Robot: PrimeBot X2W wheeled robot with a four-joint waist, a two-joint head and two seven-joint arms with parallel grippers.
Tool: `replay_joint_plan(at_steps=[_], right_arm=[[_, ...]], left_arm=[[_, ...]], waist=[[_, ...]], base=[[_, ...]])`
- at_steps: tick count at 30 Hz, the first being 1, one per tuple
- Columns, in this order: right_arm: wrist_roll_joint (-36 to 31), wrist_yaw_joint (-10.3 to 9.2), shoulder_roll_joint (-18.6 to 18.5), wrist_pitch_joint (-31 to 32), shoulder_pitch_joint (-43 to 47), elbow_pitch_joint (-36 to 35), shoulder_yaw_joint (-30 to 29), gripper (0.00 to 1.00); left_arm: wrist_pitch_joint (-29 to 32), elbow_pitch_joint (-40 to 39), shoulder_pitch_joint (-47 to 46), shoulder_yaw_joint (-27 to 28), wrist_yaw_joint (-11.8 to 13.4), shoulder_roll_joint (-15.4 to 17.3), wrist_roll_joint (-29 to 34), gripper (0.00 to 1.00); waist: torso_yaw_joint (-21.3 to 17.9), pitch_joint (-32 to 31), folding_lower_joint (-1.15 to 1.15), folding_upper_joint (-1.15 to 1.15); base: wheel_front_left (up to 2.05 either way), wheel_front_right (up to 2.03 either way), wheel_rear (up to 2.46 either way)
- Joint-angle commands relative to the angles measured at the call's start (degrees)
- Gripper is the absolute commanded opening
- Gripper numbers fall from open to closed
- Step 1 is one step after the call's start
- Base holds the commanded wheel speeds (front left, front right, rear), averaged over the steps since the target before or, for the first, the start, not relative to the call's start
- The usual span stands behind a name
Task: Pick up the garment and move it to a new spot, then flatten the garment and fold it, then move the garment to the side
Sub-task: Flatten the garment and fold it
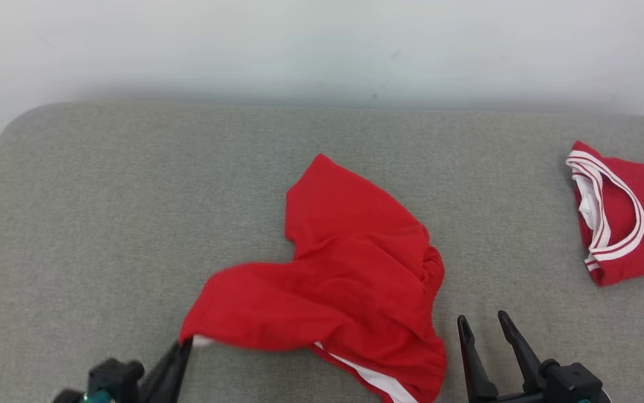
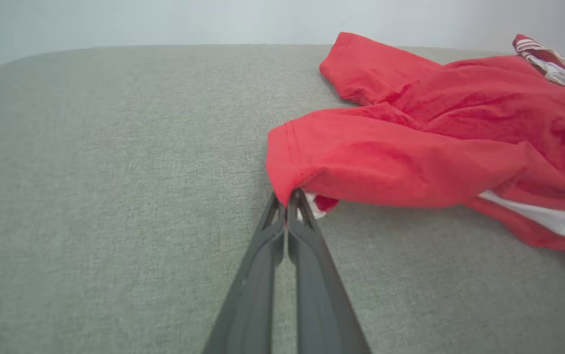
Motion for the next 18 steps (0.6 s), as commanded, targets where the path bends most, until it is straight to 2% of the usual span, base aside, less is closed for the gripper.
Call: replay_joint_plan(at_steps=[1,6,12,18], right_arm=[[0.3,-0.12,-0.03,0.04,0.13,0.42,0.27,1.0],[0.22,-0.12,-0.02,0.04,0.37,0.8,0.11,1.0],[-0.19,-0.12,-0.03,0.04,0.97,0.73,-0.56,1.0],[-0.62,-0.12,-0.03,0.04,1.12,0.77,-1.09,1.0]], left_arm=[[0.62,1.28,1.53,-0.44,-0.11,1.13,-0.06,0.0],[1.1,2.41,3.03,-1.28,0.75,0.01,-0.28,0.0],[0.11,7.18,2.26,-2.96,-0.12,1.07,0.1,0.0],[-0.58,7.12,3.45,-2.17,0.63,1.92,-0.67,0.0]], waist=[[0.09,-0.42,0.01,0.01],[-0.59,-0.97,0.01,0.01],[-0.58,-1.41,0.01,0.01],[0.1,-1.78,0.01,0.01]], base=[[0.0,0.0,0.0],[0.0,0.0,0.0],[0.0,0.0,0.0],[0.0,0.0,0.0]])
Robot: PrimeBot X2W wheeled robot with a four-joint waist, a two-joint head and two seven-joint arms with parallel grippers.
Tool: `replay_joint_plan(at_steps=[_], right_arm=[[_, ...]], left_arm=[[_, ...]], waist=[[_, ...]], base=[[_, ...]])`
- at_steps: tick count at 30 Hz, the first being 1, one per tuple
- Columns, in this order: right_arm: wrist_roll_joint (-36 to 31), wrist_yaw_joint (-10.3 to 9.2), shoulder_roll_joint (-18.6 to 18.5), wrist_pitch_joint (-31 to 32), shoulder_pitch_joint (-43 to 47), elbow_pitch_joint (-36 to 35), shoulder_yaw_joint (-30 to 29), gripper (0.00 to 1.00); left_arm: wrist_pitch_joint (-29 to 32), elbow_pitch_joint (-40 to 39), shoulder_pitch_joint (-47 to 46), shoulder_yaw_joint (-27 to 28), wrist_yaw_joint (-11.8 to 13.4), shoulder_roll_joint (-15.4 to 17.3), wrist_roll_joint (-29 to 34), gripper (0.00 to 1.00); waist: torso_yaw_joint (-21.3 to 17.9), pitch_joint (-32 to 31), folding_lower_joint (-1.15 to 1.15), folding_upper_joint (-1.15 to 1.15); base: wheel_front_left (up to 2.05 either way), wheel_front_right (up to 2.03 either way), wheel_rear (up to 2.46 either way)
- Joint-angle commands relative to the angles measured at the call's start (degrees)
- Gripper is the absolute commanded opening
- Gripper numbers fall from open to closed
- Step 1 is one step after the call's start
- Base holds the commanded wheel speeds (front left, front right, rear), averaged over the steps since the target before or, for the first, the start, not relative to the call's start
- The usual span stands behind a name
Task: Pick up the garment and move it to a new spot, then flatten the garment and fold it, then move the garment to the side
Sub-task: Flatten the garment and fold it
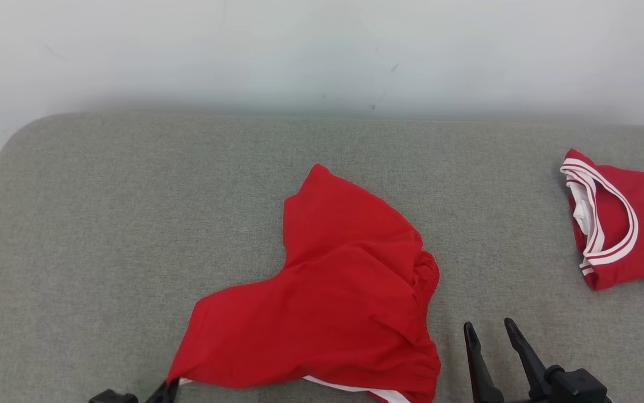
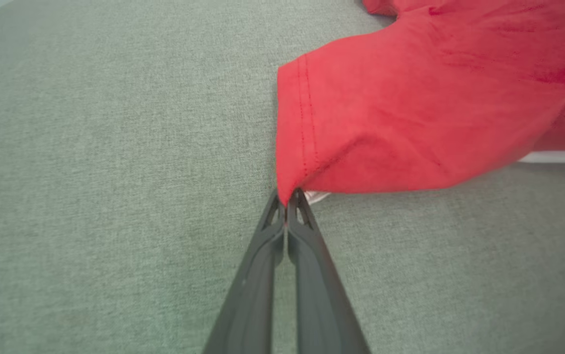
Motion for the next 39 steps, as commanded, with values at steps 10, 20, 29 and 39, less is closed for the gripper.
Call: replay_joint_plan(at_steps=[10,20,29,39], right_arm=[[0.13,-0.12,-0.02,0.04,0.0,0.48,0.78,1.0],[0.88,-0.12,-0.03,0.04,1.32,0.51,-0.76,1.0],[3.93,-0.12,-0.03,0.02,-1.52,10.62,2.12,1.0],[8.92,-0.12,-0.02,0.13,-8.14,27.42,8.91,1.0]], left_arm=[[-2.38,-1.23,2.78,0.2,2.06,-2.53,-1.25,1.0],[-5.6,-7.59,7.22,8.83,4.92,-7.05,0.92,1.0],[-5.61,-15.04,12.99,19.3,2.32,-16.21,10.39,1.0],[-5.62,-13.74,12.83,24.31,-0.69,-20.03,14.5,1.0]], waist=[[1.01,-0.71,0.0,0.0],[2.43,-1.51,0.0,0.0],[3.6,-2.3,0.0,0.0],[5.31,-3.06,0.0,0.0]], base=[[0.0,0.0,0.0],[0.0,0.0,0.0],[0.0,0.0,0.0],[0.0,0.0,0.0]])
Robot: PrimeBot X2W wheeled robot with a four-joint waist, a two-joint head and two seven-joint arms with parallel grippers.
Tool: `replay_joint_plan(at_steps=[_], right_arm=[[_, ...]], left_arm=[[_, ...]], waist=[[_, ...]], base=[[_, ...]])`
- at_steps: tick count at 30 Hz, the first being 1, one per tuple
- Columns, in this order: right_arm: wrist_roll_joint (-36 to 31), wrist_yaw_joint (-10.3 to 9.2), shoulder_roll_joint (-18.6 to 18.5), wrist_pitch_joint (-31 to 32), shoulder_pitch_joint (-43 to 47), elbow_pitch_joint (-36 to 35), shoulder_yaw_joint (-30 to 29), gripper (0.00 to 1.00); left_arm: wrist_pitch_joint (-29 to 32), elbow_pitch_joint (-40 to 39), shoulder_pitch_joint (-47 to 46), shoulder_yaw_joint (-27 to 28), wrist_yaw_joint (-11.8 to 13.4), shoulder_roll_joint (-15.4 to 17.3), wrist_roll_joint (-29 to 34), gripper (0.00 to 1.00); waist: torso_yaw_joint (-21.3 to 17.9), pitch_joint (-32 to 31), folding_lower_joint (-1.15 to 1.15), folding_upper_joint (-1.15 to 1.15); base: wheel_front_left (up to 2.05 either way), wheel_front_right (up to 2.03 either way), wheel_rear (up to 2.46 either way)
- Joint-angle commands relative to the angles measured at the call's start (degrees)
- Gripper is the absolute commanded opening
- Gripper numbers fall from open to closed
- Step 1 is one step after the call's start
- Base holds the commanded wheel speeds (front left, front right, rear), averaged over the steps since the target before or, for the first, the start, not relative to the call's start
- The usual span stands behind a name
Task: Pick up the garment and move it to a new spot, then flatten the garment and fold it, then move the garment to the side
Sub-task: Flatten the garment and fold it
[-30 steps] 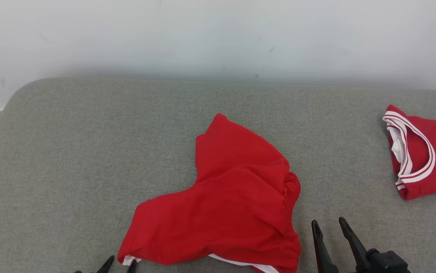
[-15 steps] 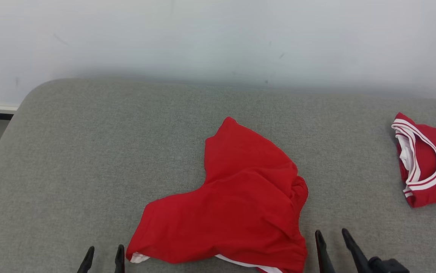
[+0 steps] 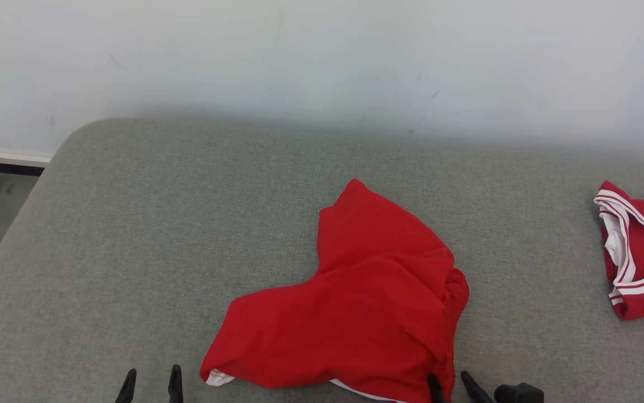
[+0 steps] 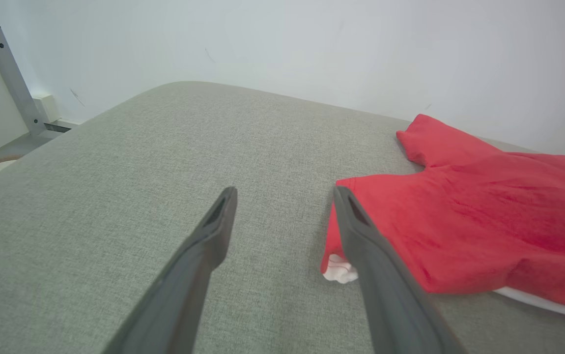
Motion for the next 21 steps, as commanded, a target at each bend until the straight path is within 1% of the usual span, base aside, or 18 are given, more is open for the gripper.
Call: replay_joint_plan(at_steps=[1,2,3,5,7,15,18,21], right_arm=[[0.84,-0.11,0.07,0.39,-0.18,1.64,1.15,0.83],[1.35,-0.11,0.14,0.46,-0.86,2.79,2.23,0.04],[1.51,-0.1,0.17,0.45,-1.65,3.11,2.52,0.0],[1.35,-0.11,-0.09,0.31,-2.46,2.86,1.87,0.0],[0.26,-0.11,-0.99,0.22,-2.56,0.95,0.2,0.0],[-5.12,-0.11,-3.1,0.21,5.02,-12.81,-8.69,0.0],[-7.73,-0.11,-3.54,0.21,7.94,-17.31,-10.64,0.0],[-9.03,-0.11,-3.89,0.2,9.0,-20.52,-11.2,0.0]], left_arm=[[-0.22,0.21,0.19,0.33,-0.12,-0.14,0.39,1.0],[-0.22,0.31,0.25,0.67,-0.36,-0.32,0.63,1.0],[-0.22,0.39,0.35,0.96,-0.55,-0.48,0.81,1.0],[-0.22,0.58,0.61,1.44,-0.6,-0.82,1.09,1.0],[-0.22,0.83,0.81,1.86,-0.81,-1.0,1.15,1.0],[-0.23,1.37,-0.23,2.16,-1.02,-1.31,1.34,1.0],[-0.23,1.44,-0.42,2.13,-1.06,-1.34,0.98,1.0],[-0.23,1.53,-0.87,1.66,-1.08,-1.34,0.19,1.0]], waist=[[0.18,-0.15,0.0,0.0],[0.19,-0.21,0.0,0.0],[0.15,-0.23,0.0,0.0],[-0.05,-0.35,0.0,0.0],[-0.27,-0.4,0.0,0.0],[-0.57,-0.14,0.0,0.0],[-0.91,0.36,0.0,0.0],[-1.03,0.97,0.0,0.0]], base=[[0.0,0.0,0.0],[0.0,0.0,0.0],[0.0,0.0,0.0],[0.0,0.0,0.0],[0.0,0.0,0.0],[0.0,0.0,0.0],[0.0,0.0,0.0],[0.0,0.0,0.0]])
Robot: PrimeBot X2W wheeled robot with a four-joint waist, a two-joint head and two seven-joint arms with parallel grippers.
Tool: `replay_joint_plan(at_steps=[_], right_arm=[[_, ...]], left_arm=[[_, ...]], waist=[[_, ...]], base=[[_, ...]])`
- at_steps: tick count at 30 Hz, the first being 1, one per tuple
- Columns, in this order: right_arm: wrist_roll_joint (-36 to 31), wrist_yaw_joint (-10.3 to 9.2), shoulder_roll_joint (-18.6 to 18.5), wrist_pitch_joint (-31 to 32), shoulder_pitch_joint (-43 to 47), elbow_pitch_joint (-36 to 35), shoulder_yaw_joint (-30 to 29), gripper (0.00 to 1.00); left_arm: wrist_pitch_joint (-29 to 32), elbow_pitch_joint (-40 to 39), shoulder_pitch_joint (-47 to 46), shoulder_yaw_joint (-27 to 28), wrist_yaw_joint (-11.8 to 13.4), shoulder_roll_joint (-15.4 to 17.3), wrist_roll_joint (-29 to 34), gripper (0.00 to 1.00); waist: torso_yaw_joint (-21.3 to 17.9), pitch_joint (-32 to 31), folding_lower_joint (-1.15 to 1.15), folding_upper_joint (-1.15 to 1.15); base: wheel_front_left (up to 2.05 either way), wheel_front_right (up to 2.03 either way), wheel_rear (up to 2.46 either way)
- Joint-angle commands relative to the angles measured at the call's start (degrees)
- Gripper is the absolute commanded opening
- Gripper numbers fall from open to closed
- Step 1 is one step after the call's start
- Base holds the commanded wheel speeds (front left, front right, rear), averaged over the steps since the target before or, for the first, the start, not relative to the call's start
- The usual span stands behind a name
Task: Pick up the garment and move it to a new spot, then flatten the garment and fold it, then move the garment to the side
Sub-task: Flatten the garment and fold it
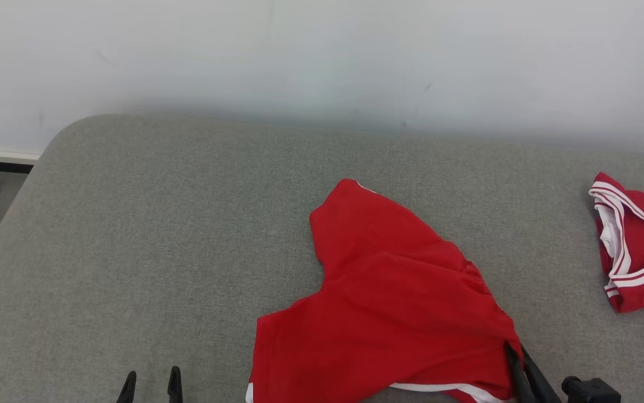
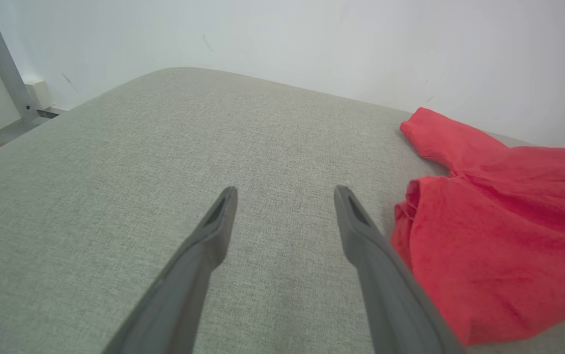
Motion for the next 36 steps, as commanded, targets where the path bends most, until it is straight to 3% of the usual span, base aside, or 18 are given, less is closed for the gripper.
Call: replay_joint_plan(at_steps=[1,7,14,23,24,25,26,32,36], right_arm=[[-0.7,-0.1,-0.36,0.03,0.03,-1.71,0.02,0.0],[-2.13,-0.1,-1.75,0.04,-6.38,-2.0,2.5,0.0],[-2.51,-0.1,-4.18,0.04,-17.91,6.71,6.78,0.0],[-2.22,-0.1,-4.72,-0.06,-32.12,28.4,10.76,0.0],[-2.26,-0.1,-4.6,-0.07,-32.99,29.32,10.79,0.14],[-2.46,-0.1,-4.57,-0.09,-33.52,29.74,10.73,0.74],[-2.47,-0.1,-4.36,-0.09,-33.68,30.04,10.44,1.0],[-0.32,-0.1,-3.61,-0.06,-30.28,25.19,7.38,1.0],[1.69,-0.1,-3.75,-0.07,-25.06,16.86,5.14,1.0]], left_arm=[[-0.23,0.13,-0.82,-0.19,-0.09,-0.08,-0.57,1.0],[-0.23,0.85,-2.25,-1.5,-0.1,-0.08,-1.66,1.0],[-0.23,1.81,-3.88,-3.1,-0.1,-0.06,-2.24,1.0],[-0.23,3.26,-5.84,-5.92,-0.11,-0.05,-2.9,1.0],[-0.23,3.29,-5.94,-6.1,-0.11,-0.08,-2.99,1.0],[-0.23,3.35,-5.96,-6.23,-0.11,-0.08,-3.0,1.0],[-0.23,3.4,-5.93,-6.26,-0.11,-0.08,-3.06,1.0],[-0.23,3.63,-4.73,-5.88,-0.11,-0.05,-3.13,1.0],[-0.23,3.8,-4.0,-5.68,-0.11,-0.05,-2.94,1.0]], waist=[[-0.09,0.61,0.0,0.0],[1.11,2.1,0.0,0.0],[3.25,3.05,0.0,0.0],[6.47,3.44,0.0,0.0],[6.58,3.43,0.0,0.0],[6.61,3.42,0.0,0.0],[6.55,3.36,0.0,0.0],[5.01,2.35,0.0,0.0],[3.89,0.98,0.0,0.0]], base=[[0.0,0.0,0.0],[0.0,0.0,0.0],[0.0,0.0,0.0],[0.0,0.0,0.0],[0.0,0.0,0.0],[0.0,0.0,0.0],[0.0,0.0,0.0],[0.0,0.0,0.0],[0.0,0.0,0.0]])
